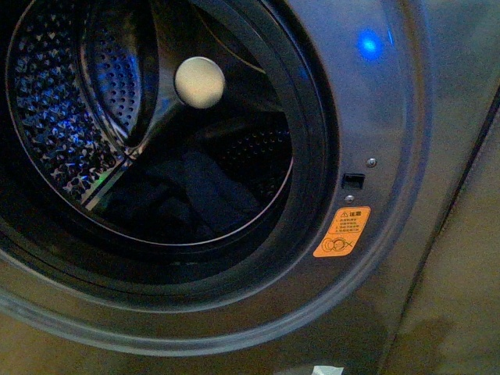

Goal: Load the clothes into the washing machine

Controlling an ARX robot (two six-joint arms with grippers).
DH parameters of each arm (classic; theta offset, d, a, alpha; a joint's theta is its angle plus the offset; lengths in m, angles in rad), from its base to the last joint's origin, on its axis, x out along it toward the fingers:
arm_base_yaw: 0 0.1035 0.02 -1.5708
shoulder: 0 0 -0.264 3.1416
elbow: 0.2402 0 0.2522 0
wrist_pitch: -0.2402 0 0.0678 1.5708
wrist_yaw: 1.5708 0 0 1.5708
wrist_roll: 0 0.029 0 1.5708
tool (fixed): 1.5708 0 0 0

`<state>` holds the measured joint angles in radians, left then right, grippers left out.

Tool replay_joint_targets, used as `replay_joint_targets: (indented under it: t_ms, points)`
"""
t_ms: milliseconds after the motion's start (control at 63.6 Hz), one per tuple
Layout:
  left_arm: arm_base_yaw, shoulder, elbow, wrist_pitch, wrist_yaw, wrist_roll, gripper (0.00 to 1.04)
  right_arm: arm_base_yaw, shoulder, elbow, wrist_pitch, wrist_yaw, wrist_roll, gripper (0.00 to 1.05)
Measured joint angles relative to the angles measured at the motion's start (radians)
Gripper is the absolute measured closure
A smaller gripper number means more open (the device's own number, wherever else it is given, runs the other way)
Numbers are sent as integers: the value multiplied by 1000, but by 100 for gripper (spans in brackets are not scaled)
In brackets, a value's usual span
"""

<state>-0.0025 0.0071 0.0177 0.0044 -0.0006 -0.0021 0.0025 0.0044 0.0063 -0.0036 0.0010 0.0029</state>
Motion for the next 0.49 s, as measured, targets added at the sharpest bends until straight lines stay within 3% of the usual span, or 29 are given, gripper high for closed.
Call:
replay_joint_targets:
  t_ms: [267, 299, 362, 488]
  points:
    - [0, -2, 0, -2, 0, 0, 101, 0, 0, 0, 0, 1, 0, 102]
    - [0, -2, 0, -2, 0, -1, 94, 0, 0, 0, 0, 0, -1, 99]
    - [0, -2, 0, -2, 0, -1, 76, 0, 0, 0, 0, 0, -1, 81]
    - [0, -2, 0, -2, 0, -1, 53, 0, 0, 0, 0, 0, -1, 58]
